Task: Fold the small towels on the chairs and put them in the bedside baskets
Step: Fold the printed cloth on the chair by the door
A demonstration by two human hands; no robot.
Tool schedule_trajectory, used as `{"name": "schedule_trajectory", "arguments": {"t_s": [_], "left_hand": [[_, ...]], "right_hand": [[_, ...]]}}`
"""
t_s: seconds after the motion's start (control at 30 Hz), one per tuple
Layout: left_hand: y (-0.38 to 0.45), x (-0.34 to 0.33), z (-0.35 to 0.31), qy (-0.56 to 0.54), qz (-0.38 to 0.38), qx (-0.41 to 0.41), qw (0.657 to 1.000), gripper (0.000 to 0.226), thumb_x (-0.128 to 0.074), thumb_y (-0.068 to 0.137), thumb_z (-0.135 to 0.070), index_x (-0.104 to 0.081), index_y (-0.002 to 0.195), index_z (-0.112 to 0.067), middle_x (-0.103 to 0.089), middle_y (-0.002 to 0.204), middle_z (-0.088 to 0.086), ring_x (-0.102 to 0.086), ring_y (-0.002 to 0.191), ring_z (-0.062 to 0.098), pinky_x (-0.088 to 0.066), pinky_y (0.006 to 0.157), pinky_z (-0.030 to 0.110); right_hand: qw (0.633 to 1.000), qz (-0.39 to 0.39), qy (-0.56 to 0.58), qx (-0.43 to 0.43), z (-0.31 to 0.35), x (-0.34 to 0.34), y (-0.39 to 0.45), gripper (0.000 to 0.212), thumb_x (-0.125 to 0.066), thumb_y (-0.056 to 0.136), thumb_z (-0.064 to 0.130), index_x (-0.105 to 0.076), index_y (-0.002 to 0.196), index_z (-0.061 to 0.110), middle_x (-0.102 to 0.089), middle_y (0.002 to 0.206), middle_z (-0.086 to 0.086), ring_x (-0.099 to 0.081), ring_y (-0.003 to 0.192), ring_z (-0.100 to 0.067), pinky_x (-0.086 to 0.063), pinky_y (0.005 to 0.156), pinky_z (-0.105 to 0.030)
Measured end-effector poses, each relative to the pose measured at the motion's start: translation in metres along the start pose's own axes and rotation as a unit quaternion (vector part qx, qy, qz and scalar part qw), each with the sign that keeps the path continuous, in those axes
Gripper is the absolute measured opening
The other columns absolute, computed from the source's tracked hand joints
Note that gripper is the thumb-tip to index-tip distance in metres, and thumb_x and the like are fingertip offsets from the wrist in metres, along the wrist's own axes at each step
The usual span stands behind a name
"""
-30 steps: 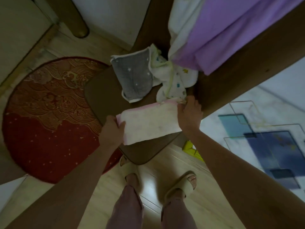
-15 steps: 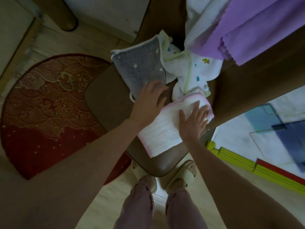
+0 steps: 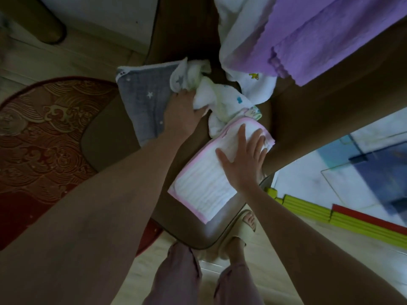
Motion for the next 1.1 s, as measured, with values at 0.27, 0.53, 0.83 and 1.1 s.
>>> {"name": "schedule_trajectory", "arguments": {"t_s": [0.27,0.53,0.83,1.1], "left_hand": [[-0.044,0.075,0.038,-0.079,-0.127,0.139,0.979,0.026,-0.057,0.098,-0.023,-0.062,0.101,0.002,-0.057,0.088,0.005,-0.051,0.084,0.011,-0.031,0.068,0.009],[-0.066,0.084,0.038,-0.213,-0.035,0.186,0.958,0.034,-0.061,0.093,-0.036,-0.066,0.11,-0.007,-0.069,0.103,0.006,-0.065,0.096,0.014,-0.052,0.086,0.031],[-0.07,0.13,0.007,-0.294,0.013,0.168,0.941,0.026,-0.062,0.092,-0.034,-0.063,0.11,-0.015,-0.067,0.091,-0.012,-0.062,0.083,-0.002,-0.045,0.065,0.006],[-0.059,0.181,-0.068,-0.332,0.099,0.211,0.914,0.048,-0.067,0.089,-0.027,-0.052,0.133,-0.015,-0.058,0.128,0.006,-0.061,0.105,0.021,-0.054,0.088,0.032]], "right_hand": [[1.0,0.006,-0.03,0.006,0.016,0.006,0.03,0.084,-0.037,0.092,0.067,0.006,0.154,0.03,0.022,0.158,-0.018,0.02,0.146,-0.035,0.011,0.117,-0.053],[0.98,-0.074,0.087,0.165,0.075,0.043,0.022,0.066,-0.057,0.095,0.034,-0.031,0.15,0.009,-0.025,0.156,-0.021,-0.018,0.147,-0.035,-0.017,0.119,-0.05],[0.947,-0.004,0.182,0.264,0.168,0.082,0.035,0.038,-0.047,0.091,0.03,-0.067,0.104,0.0,-0.065,0.1,-0.018,-0.059,0.1,-0.031,-0.038,0.091,-0.029],[0.947,0.082,0.234,0.205,0.175,0.21,0.007,0.031,-0.044,0.103,0.028,-0.052,0.109,-0.001,-0.06,0.103,-0.021,-0.058,0.096,-0.031,-0.048,0.086,-0.046]]}}
Point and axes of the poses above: each hand's wrist, its own y-axis towards the middle knuckle, its own x-axis out of the back of the hand, z = x × y, the point moved 6 cm from there along y, towards the middle knuckle
